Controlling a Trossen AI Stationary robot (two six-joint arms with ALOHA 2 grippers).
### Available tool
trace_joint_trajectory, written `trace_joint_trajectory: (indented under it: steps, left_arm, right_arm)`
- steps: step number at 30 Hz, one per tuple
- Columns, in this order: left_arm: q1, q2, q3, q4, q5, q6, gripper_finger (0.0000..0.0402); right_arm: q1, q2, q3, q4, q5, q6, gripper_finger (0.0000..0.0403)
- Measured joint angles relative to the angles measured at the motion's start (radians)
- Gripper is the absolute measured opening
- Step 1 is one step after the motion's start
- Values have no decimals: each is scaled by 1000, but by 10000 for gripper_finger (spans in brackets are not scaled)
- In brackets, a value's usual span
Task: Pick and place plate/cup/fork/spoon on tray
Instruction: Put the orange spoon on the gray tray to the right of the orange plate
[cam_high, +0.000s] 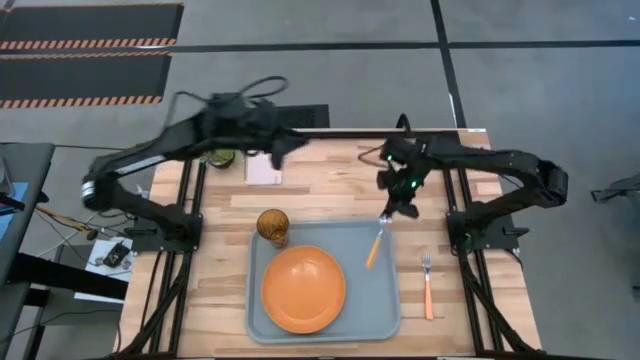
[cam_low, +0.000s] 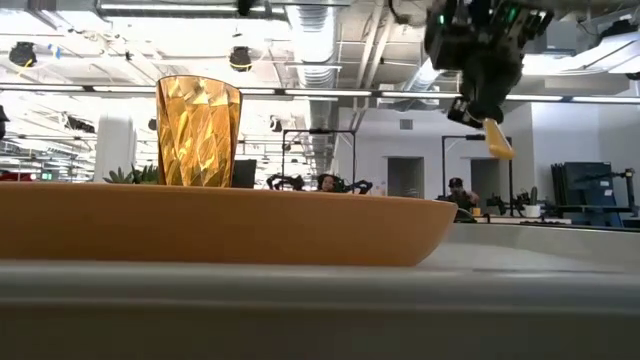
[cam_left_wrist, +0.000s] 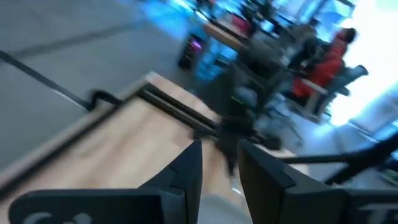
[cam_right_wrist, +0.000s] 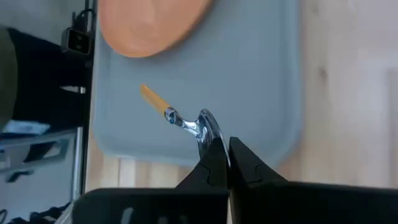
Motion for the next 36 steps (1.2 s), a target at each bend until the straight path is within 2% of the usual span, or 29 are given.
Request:
trace_joint_trajectory:
  steps: [6,9,14,17,23,27,36]
  left_arm:
    - [-60,-146,0,-101,-228,53,86]
    - [-70,-178,-1,-155,-270,54,86]
    - [-70,-207,-1,-239,-280,59,86]
    - [-70,-212,-1,-279,-280,60,86]
    - [-70,-211,-1,-313,-279,90,86]
    - [-70,-211,-1,-313,-273,102,86]
    - [-70,-211,-1,-313,-273,105,86]
  right_arm:
    - [237,37,0,153,59,134,2]
    - [320,88,0,212,62,188,3]
    - [408,191,0,302,63,241,5]
    - [434,256,0,380,53,268,3]
    - [443,366,0,431,4,291,11]
    - [442,421,26,420,-27,264,8]
    - [406,538,131,365,-21,160,17]
